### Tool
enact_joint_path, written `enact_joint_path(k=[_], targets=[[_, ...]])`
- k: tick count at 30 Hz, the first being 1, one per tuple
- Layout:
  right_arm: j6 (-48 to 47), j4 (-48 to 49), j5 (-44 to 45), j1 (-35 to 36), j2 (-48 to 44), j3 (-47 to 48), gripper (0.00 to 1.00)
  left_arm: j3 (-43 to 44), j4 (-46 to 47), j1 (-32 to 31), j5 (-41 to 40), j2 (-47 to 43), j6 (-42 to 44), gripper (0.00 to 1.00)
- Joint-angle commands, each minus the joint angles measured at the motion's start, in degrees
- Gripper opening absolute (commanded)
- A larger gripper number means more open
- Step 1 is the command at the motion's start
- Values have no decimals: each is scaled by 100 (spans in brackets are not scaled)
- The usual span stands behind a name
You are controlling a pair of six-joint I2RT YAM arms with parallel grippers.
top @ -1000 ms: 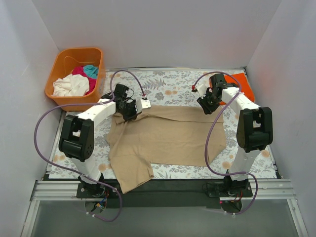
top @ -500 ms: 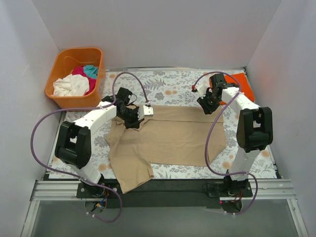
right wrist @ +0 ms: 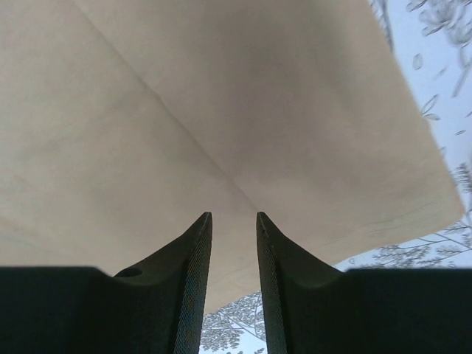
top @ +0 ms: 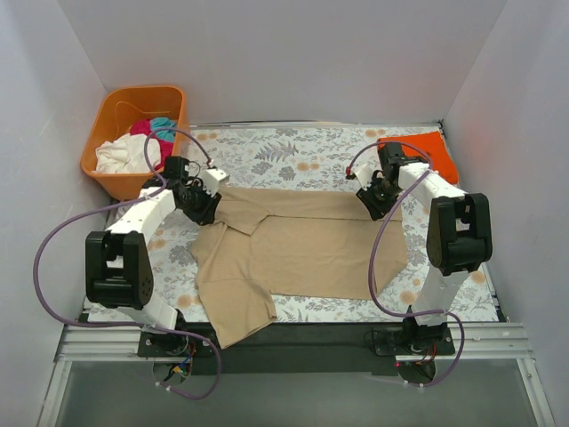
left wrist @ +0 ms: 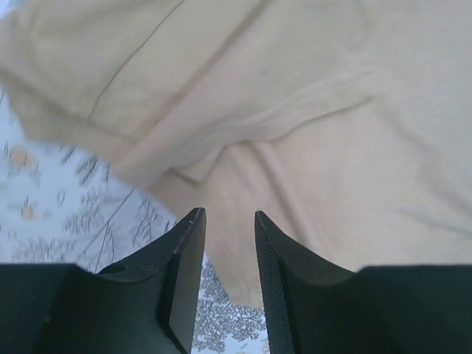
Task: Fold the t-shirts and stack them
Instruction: Fold the tshirt
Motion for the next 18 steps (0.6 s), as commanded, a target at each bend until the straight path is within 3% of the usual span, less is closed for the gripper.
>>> enact_joint_path(k=[1, 7, 18], targets=[[5, -315, 68, -40, -227, -139, 32, -497, 709, 167, -953, -323, -901, 33], [243, -333, 139, -31, 19, -218, 32, -482, 1449, 246, -1893, 301, -1475, 31], [375, -351, 349, -23, 704, -69, 31, -174, 1775, 246, -2123, 1199, -1739, 29]])
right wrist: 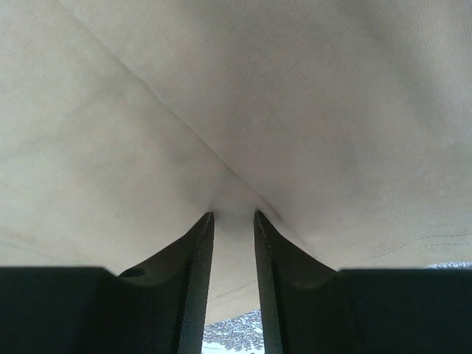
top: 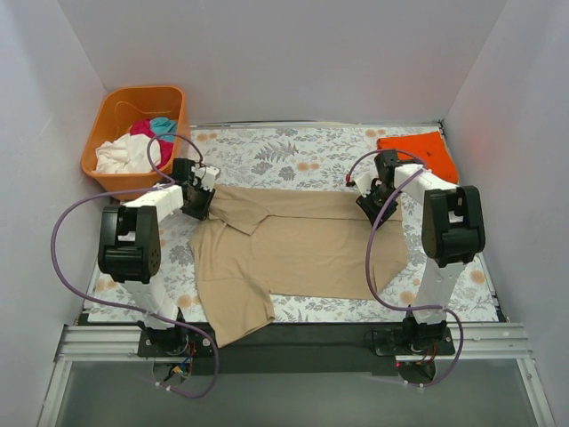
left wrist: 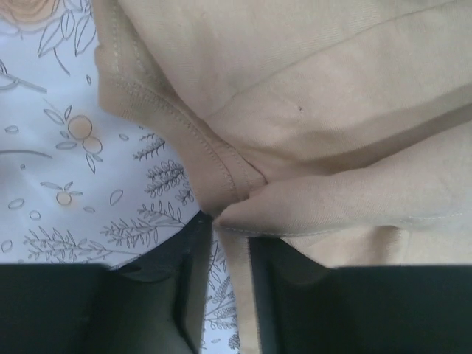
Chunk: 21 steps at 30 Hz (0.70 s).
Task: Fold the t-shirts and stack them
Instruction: Fold the tshirt
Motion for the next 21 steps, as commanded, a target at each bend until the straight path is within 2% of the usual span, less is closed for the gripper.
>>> enact_joint_path(k=[1, 4, 7, 14, 18, 21], targets=[[80, -121, 266, -5, 346, 56, 31, -14, 236, 4, -211, 147, -19, 23], [124, -95, 530, -5, 548, 117, 29, -102, 237, 21, -553, 165, 69, 6], [150, -112, 592, -5, 628, 179, 29, -260, 88, 117, -791, 16, 235, 0], [54, -112, 636, -14, 558, 276, 29, -629, -308, 188, -782, -494, 482, 0], [36, -139, 610, -5, 532, 355, 30, -341, -387, 179, -642, -494, 307, 16], [18, -165, 452, 4, 374, 407, 30, 160, -414, 179, -448, -415, 184, 18]])
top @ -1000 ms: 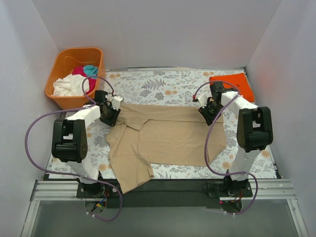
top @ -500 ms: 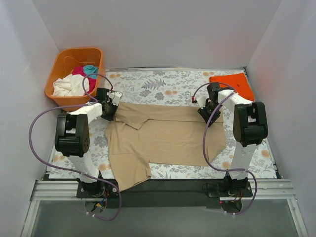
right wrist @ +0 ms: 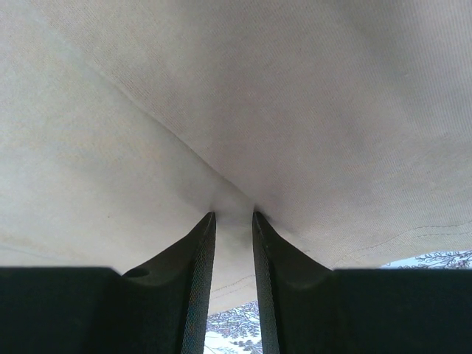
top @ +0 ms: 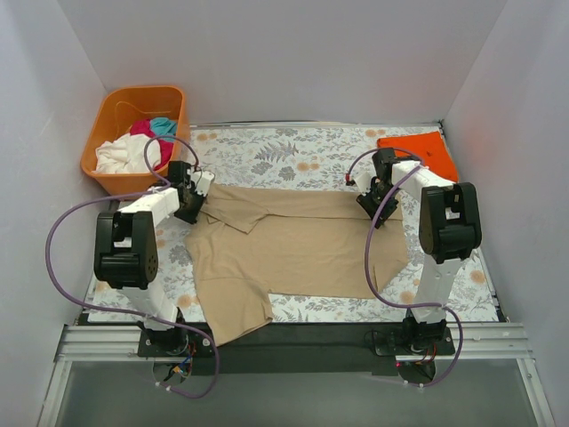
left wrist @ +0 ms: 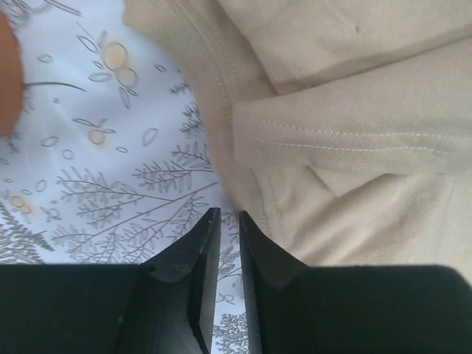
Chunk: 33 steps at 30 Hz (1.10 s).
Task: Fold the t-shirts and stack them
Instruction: Fold the tshirt
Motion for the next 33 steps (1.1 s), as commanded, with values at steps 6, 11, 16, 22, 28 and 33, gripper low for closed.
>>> enact_joint_path(k=[6, 11, 16, 22, 28, 33], targets=[[-170, 18, -225, -47, -290, 225, 30, 1207, -101, 37, 109, 143, -184, 19], [-56, 36, -278, -38, -178, 540, 30, 1550, 92, 37, 214, 670, -289, 20], [85, 53, -190, -38, 402, 989, 29, 1692, 180, -94, 364, 1110, -421, 20], [15, 89, 152, -47, 895, 1156, 29, 1576, 427, -15, -628, 1523, -316, 19], [50, 27, -294, -12, 537, 1254, 30, 1892, -90, -24, 499, 858, 105, 27], [103, -26, -638, 67, 70, 1227, 31, 1921, -531, -252, 1567, 22, 405, 36]])
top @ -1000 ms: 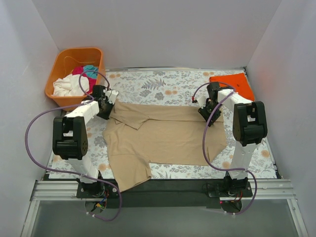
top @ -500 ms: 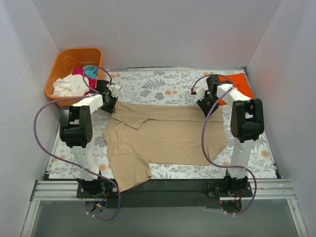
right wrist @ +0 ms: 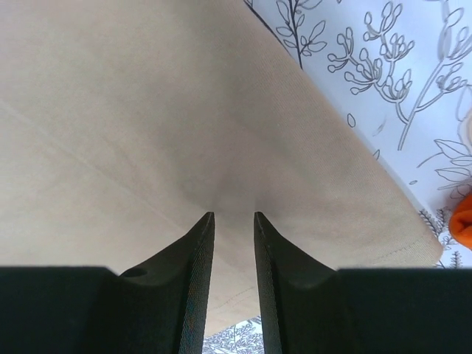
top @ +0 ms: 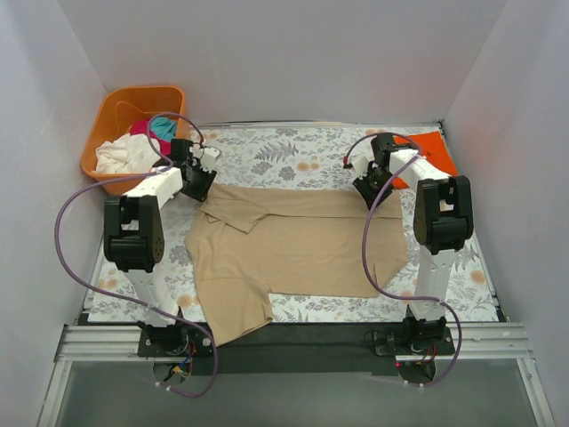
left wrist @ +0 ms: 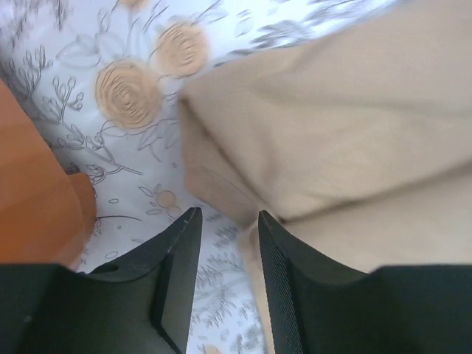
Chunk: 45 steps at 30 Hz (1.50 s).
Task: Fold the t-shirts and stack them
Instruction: Fold the tshirt
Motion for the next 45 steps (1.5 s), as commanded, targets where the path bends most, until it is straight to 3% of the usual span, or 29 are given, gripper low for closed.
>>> enact_joint_path(k=[1, 7, 14, 30, 36, 40, 45], targets=[[96, -87, -411, 94, -671, 112, 31, 156, -439, -261, 1196, -1190, 516, 36], [17, -307, -315, 94, -1005, -80, 31, -494, -869, -1219, 1127, -1736, 790, 35], [-97, -333, -112, 59, -1278, -503, 31, -671, -958, -2027, 820, -1289, -27, 31], [-132, -333, -103, -2, -1129, -503, 30, -671, -985, -2187, 661, -726, -247, 38], [-141, -342, -95, -29, -1138, -520, 30, -653, -800, -2195, 626, -567, -265, 33], [-176, -342, -86, -55, -1147, -564, 30, -592, -818, -2204, 617, -532, -326, 24], [-168, -342, -130, -55, -1147, -573, 30, -425, -958, -2239, 600, -637, -353, 29]])
